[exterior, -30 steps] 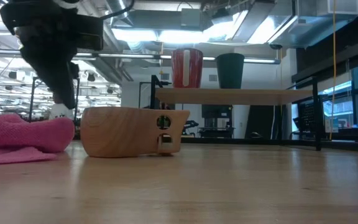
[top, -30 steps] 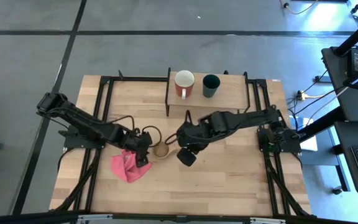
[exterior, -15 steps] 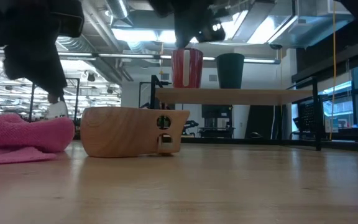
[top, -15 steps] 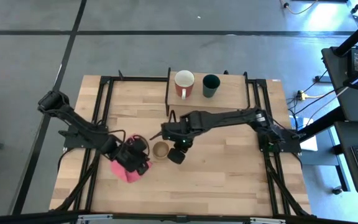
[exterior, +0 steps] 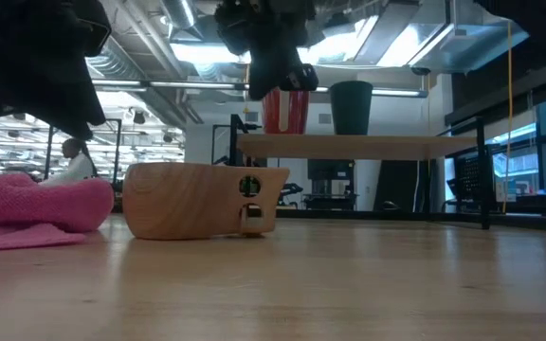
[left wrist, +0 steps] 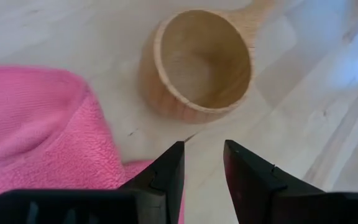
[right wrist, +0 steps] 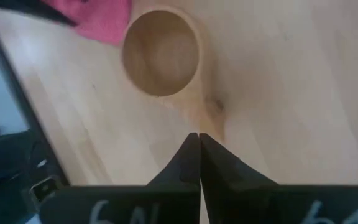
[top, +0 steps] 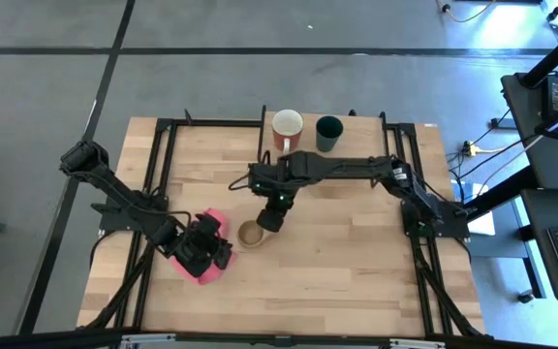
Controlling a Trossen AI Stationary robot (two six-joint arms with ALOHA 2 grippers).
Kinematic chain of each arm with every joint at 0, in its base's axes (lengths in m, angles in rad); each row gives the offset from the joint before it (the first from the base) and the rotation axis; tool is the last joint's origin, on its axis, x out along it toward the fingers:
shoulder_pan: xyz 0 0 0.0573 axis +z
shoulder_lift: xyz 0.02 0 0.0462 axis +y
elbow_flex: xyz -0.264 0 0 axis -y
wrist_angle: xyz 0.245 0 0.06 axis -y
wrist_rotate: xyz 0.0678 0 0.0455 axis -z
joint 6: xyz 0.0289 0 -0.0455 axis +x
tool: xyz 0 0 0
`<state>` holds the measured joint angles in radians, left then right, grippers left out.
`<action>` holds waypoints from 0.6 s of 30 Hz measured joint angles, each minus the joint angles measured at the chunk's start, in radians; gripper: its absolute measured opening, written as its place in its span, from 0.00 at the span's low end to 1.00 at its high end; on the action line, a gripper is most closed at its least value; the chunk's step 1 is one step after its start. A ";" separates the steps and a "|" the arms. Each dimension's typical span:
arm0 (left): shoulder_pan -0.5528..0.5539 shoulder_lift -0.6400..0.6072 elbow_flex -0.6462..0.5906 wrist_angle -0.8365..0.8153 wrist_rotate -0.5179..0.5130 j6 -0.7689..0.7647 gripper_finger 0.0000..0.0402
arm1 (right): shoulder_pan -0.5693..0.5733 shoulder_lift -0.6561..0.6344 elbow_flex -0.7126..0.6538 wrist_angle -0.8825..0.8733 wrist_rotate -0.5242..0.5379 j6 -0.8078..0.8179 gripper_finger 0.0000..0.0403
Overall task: Stack small to large cups/mugs on shelf
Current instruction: Put the brown wooden mug on the shelf
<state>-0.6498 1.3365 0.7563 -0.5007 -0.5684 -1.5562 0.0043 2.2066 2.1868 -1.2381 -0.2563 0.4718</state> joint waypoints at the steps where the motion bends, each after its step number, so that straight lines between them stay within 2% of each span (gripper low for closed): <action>1: 0.000 0.000 0.000 -0.009 0.001 -0.012 0.26 | -0.003 0.000 0.000 0.001 -0.019 -0.009 0.00; 7: 0.000 0.000 0.000 -0.022 0.010 -0.041 0.26 | -0.010 0.014 0.001 0.009 -0.030 -0.038 0.00; 12: 0.000 0.000 0.000 -0.022 0.011 -0.042 0.26 | -0.011 0.079 0.000 -0.003 -0.012 -0.059 0.00; 18: 0.000 0.000 0.000 -0.024 0.011 -0.070 0.26 | -0.010 0.099 0.000 -0.027 0.180 -0.063 0.00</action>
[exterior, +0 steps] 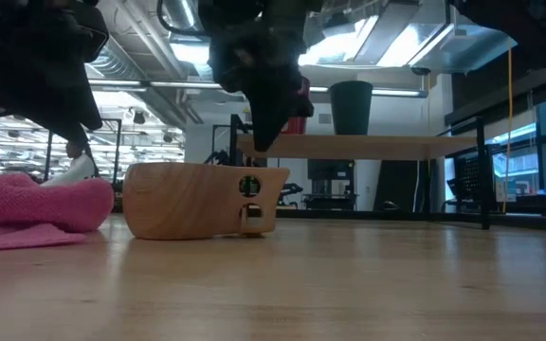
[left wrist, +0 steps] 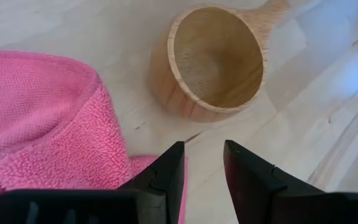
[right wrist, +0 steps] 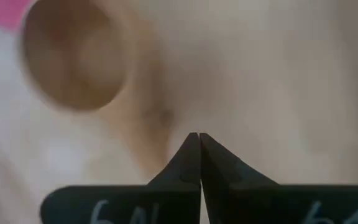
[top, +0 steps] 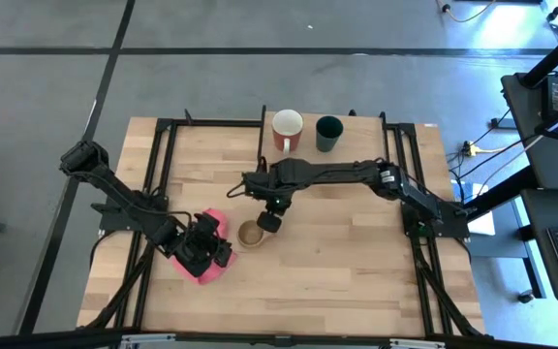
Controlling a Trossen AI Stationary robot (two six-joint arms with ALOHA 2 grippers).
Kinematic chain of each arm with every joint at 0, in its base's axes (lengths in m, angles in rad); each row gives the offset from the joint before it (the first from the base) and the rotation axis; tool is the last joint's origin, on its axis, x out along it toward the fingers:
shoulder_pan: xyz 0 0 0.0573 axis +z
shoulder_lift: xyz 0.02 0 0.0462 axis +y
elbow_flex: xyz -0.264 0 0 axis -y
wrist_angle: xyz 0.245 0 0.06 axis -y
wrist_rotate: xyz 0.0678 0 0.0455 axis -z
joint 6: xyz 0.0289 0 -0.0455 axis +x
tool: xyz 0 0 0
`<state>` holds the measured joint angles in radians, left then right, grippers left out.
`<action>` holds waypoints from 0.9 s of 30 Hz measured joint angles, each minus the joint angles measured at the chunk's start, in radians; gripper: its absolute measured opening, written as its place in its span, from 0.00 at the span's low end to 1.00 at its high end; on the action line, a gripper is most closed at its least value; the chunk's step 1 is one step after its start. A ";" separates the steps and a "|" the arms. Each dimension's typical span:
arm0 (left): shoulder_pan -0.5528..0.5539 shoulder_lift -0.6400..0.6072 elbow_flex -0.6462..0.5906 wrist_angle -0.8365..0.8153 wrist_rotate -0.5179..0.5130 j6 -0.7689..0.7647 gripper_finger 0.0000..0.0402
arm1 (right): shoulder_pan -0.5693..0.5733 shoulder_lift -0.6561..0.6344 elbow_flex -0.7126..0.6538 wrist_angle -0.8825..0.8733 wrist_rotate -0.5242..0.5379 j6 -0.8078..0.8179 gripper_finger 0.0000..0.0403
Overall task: Stack small to large cups/mugs on shelf
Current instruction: Put the brown wooden mug on the shelf
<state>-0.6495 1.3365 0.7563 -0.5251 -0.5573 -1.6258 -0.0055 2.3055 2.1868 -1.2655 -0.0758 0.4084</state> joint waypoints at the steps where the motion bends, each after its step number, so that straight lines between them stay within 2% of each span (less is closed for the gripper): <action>1: 0.000 0.000 0.000 -0.001 0.000 -0.009 0.26 | 0.000 0.000 0.000 0.002 0.030 -0.001 0.00; 12: 0.019 0.000 0.000 -0.016 0.003 -0.025 0.26 | 0.029 0.031 0.000 0.033 0.021 0.006 0.00; 18: 0.038 0.000 0.000 -0.023 0.053 -0.022 0.26 | 0.056 0.045 0.000 0.041 0.021 0.007 0.00; 27: 0.039 0.000 0.000 -0.020 0.058 -0.025 0.26 | 0.089 0.059 0.000 0.061 0.031 0.032 0.00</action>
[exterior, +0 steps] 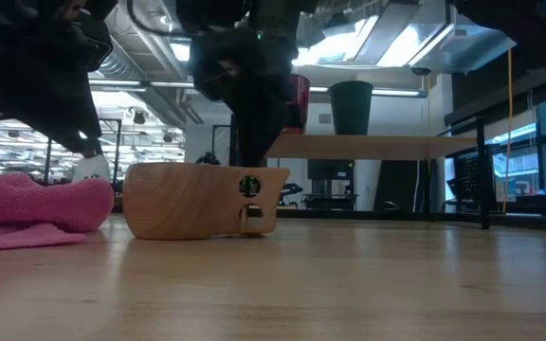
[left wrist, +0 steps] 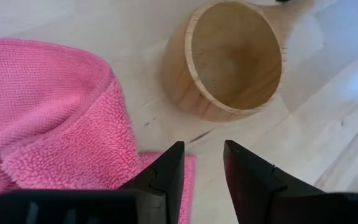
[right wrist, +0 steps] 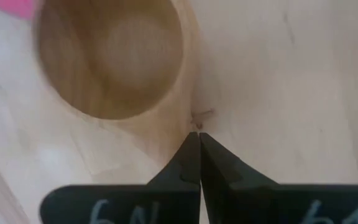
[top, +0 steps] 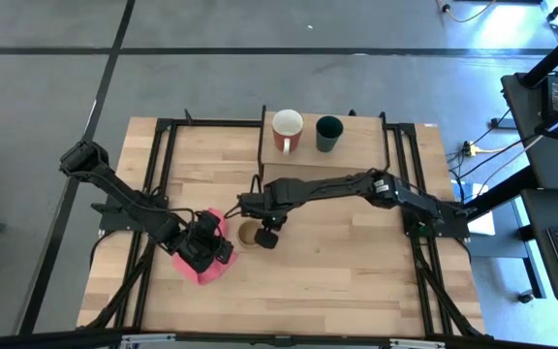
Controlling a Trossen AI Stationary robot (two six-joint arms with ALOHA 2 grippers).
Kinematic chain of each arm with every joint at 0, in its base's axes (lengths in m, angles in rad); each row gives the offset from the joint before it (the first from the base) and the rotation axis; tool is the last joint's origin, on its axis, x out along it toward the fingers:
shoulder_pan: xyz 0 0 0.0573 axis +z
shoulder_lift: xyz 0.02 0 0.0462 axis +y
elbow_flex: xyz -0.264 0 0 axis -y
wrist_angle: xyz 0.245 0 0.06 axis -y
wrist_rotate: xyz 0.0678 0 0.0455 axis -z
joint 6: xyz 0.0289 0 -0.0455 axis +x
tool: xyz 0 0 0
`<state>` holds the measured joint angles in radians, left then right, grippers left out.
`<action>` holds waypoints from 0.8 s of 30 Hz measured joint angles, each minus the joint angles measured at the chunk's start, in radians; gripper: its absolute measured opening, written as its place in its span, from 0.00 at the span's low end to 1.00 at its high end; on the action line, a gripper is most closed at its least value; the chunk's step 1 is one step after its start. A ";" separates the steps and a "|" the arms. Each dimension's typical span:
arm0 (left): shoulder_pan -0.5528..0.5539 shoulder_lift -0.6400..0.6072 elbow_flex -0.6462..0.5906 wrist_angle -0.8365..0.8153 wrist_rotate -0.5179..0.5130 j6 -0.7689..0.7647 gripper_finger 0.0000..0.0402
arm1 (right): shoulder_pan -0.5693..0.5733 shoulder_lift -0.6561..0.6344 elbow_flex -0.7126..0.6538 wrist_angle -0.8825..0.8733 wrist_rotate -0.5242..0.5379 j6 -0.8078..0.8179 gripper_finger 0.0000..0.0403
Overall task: Stack small to large cups/mugs on shelf
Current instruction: Put the brown wooden mug on the shelf
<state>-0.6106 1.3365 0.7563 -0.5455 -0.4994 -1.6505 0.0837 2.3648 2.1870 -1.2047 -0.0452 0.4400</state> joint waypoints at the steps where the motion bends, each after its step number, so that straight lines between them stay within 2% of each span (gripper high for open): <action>1: 0.000 0.000 0.000 0.001 0.000 -0.001 0.26 | 0.004 0.008 0.000 -0.007 0.001 -0.001 0.00; 10: 0.000 0.000 0.000 0.008 0.000 -0.017 0.26 | 0.026 0.022 0.000 -0.013 -0.010 -0.001 0.00; 18: 0.000 0.000 -0.032 0.031 0.000 -0.023 0.26 | 0.029 0.022 0.000 -0.041 -0.135 -0.026 0.01; 24: 0.000 0.001 -0.104 0.178 0.000 -0.025 0.26 | 0.050 0.021 0.000 -0.014 -0.205 -0.026 0.02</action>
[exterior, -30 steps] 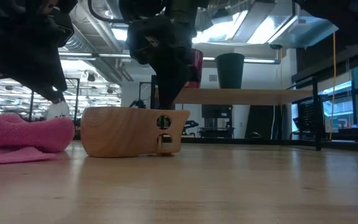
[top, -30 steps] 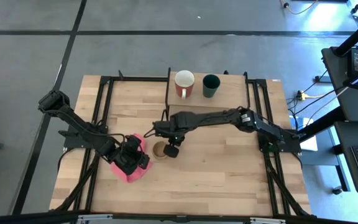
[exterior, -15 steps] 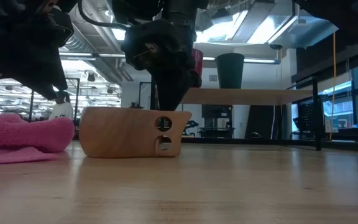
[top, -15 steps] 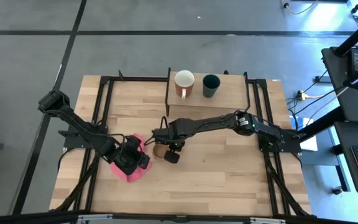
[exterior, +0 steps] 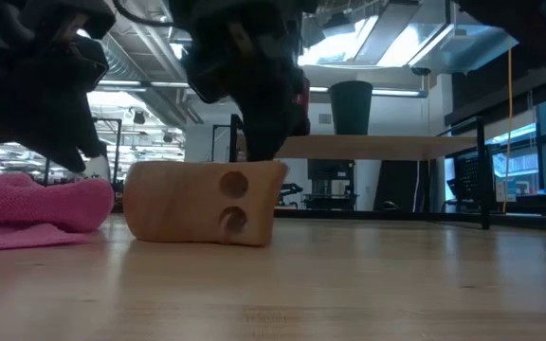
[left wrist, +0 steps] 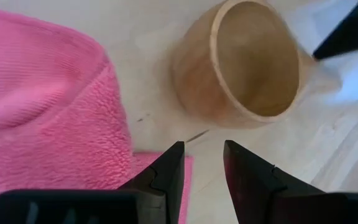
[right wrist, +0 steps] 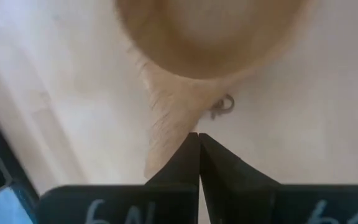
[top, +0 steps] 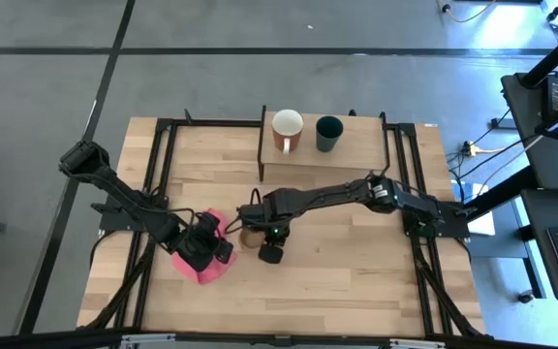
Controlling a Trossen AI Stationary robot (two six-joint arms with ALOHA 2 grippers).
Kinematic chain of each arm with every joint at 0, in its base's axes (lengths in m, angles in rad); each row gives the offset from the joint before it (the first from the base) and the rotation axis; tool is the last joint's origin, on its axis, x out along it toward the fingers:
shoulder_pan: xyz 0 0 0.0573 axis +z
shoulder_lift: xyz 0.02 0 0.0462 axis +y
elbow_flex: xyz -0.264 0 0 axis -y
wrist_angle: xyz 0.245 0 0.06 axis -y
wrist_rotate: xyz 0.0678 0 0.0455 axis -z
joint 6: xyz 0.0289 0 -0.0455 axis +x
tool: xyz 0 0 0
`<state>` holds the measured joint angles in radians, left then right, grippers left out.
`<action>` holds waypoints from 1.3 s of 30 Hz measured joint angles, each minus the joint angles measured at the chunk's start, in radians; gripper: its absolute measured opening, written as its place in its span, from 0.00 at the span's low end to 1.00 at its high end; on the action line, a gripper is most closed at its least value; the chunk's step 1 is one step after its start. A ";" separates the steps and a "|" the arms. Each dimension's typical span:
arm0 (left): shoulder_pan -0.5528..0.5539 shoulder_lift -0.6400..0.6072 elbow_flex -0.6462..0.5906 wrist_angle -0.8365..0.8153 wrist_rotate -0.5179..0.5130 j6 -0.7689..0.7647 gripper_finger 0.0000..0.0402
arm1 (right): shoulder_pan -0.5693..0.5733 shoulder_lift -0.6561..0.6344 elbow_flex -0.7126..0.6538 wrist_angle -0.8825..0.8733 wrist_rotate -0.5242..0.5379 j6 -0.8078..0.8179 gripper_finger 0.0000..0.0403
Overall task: Stack small to large cups/mugs on shelf
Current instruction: Put the brown wooden mug on the shelf
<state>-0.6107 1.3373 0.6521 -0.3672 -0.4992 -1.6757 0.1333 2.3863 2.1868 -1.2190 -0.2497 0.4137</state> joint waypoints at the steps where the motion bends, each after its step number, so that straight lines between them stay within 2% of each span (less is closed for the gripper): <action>1: 0.000 0.000 -0.009 0.020 -0.001 0.000 0.26 | 0.005 0.000 0.000 0.015 -0.006 0.001 0.02; 11: 0.012 0.000 -0.025 0.047 -0.008 0.009 0.26 | 0.022 0.000 0.000 0.070 -0.012 0.023 0.02; 20: 0.072 0.000 -0.025 0.046 -0.010 0.054 0.26 | 0.025 -0.002 0.000 0.178 -0.042 0.049 0.02; 28: 0.103 0.000 -0.025 0.061 0.017 0.115 0.26 | 0.027 -0.002 0.000 0.184 -0.038 0.047 0.01; 39: 0.118 0.000 -0.025 0.065 0.004 0.138 0.26 | 0.027 -0.002 0.028 0.169 -0.022 -0.001 0.01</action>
<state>-0.4928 1.3373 0.6273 -0.3020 -0.4953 -1.5378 0.1605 2.3840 2.2147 -1.0499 -0.2713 0.4125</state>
